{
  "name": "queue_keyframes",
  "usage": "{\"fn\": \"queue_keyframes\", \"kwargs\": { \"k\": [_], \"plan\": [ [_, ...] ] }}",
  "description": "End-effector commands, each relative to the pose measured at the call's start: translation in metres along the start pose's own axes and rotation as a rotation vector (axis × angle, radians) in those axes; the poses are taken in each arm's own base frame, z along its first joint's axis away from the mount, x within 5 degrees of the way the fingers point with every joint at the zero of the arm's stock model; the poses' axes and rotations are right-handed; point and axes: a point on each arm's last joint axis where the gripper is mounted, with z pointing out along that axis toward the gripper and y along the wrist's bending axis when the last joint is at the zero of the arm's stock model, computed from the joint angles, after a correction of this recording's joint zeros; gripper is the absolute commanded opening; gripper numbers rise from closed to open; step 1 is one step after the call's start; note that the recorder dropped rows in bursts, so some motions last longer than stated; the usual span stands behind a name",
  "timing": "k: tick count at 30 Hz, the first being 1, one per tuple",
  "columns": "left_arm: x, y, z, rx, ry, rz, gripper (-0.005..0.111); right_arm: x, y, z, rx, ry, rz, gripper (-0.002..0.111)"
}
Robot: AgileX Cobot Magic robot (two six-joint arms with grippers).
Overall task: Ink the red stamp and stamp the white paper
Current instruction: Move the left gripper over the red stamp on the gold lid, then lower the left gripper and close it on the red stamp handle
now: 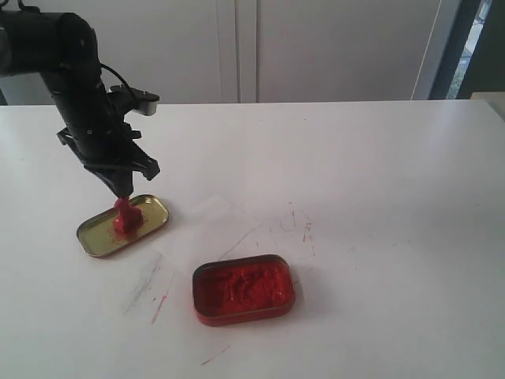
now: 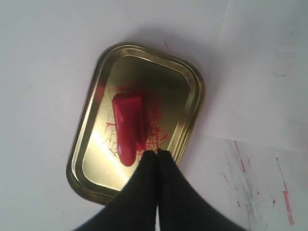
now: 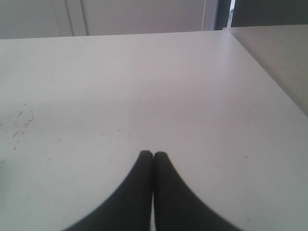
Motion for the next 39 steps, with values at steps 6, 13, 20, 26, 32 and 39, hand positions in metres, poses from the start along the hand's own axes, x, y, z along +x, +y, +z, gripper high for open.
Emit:
{"fn": "queue_keyframes", "kwargs": {
  "k": [6, 13, 20, 26, 32, 39],
  "plan": [
    [0.001, 0.005, -0.002, -0.055, 0.008, 0.031, 0.03, 0.0, 0.0, 0.0, 0.001, -0.013, 0.001, 0.0],
    [-0.001, 0.006, 0.007, -0.049, 0.015, 0.03, 0.038, 0.0, 0.0, 0.0, 0.001, -0.013, 0.001, 0.0],
    [-0.003, 0.009, 0.032, -0.037, 0.051, 0.025, 0.038, 0.0, 0.0, 0.0, 0.001, -0.013, 0.001, 0.0],
    [-0.005, 0.013, 0.042, -0.035, 0.051, -0.019, 0.038, 0.0, 0.0, 0.0, 0.001, -0.013, 0.001, 0.0],
    [-0.002, 0.021, 0.043, -0.032, 0.051, -0.054, 0.038, 0.0, 0.0, 0.0, 0.001, -0.013, 0.001, 0.0],
    [-0.004, 0.018, 0.044, -0.007, 0.038, -0.069, 0.038, 0.0, 0.0, 0.0, 0.001, -0.013, 0.001, 0.0]
  ]
}}
